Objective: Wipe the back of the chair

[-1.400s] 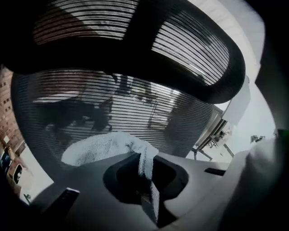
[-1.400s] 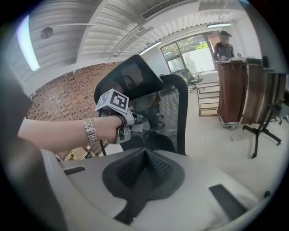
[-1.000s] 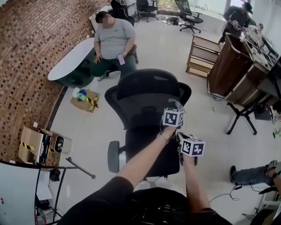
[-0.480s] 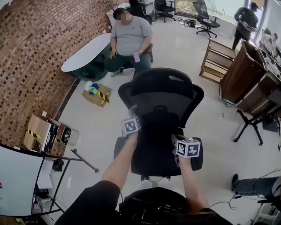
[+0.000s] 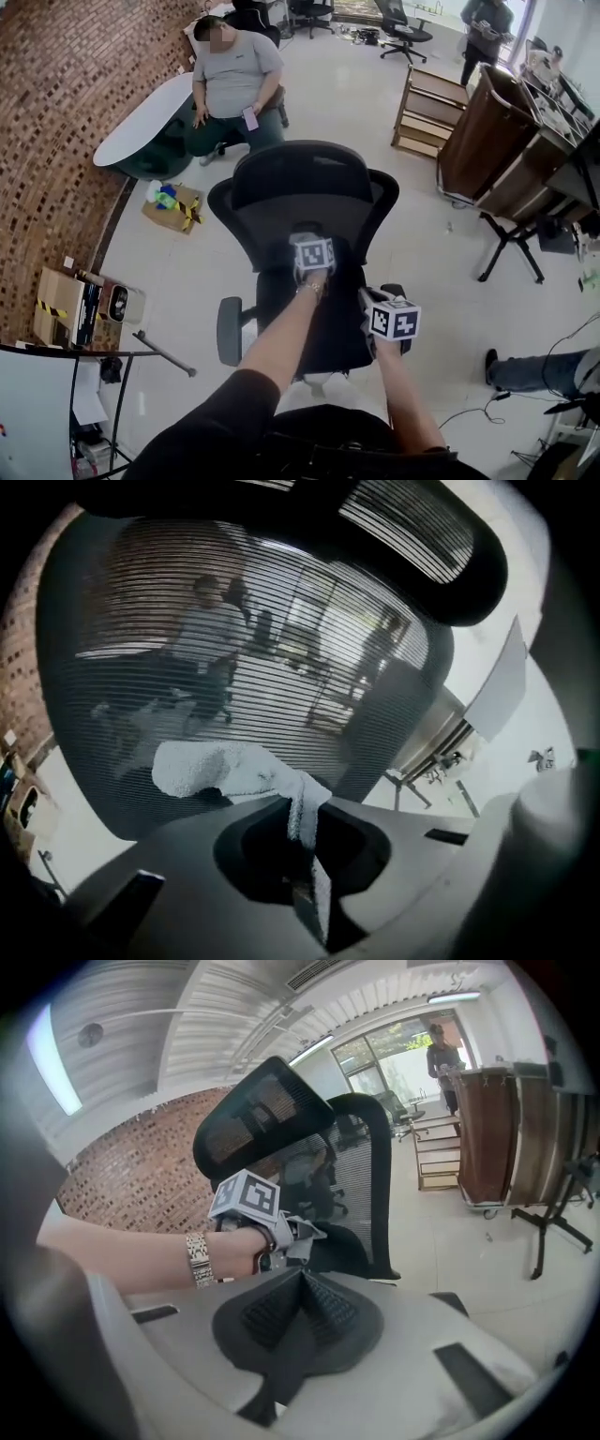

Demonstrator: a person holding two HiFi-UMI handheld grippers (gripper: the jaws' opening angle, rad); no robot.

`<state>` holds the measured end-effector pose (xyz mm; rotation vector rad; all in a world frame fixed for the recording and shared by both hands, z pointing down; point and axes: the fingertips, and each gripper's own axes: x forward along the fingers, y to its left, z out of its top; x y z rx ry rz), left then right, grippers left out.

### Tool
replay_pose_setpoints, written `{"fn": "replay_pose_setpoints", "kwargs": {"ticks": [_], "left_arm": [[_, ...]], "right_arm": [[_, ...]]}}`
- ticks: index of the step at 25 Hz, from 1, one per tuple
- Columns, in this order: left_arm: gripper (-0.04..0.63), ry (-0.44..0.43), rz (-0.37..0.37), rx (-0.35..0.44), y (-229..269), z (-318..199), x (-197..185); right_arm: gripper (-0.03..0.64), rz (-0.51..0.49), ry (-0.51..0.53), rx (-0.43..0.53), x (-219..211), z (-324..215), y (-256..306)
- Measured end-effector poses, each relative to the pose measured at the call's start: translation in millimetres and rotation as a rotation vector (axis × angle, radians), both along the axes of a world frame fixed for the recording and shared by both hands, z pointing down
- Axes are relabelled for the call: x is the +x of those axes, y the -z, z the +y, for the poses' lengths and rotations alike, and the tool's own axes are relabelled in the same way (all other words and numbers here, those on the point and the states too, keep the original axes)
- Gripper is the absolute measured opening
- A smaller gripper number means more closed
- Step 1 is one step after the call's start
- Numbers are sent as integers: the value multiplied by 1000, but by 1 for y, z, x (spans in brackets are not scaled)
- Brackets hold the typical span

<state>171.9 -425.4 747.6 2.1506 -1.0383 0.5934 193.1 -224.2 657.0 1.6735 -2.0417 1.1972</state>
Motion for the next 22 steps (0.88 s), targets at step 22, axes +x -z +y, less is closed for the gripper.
{"fn": "replay_pose_setpoints", "kwargs": {"ticks": [22], "left_arm": [[26, 294, -193, 104, -23, -1, -222]], "right_arm": [[2, -33, 160, -3, -87, -36, -5]]}}
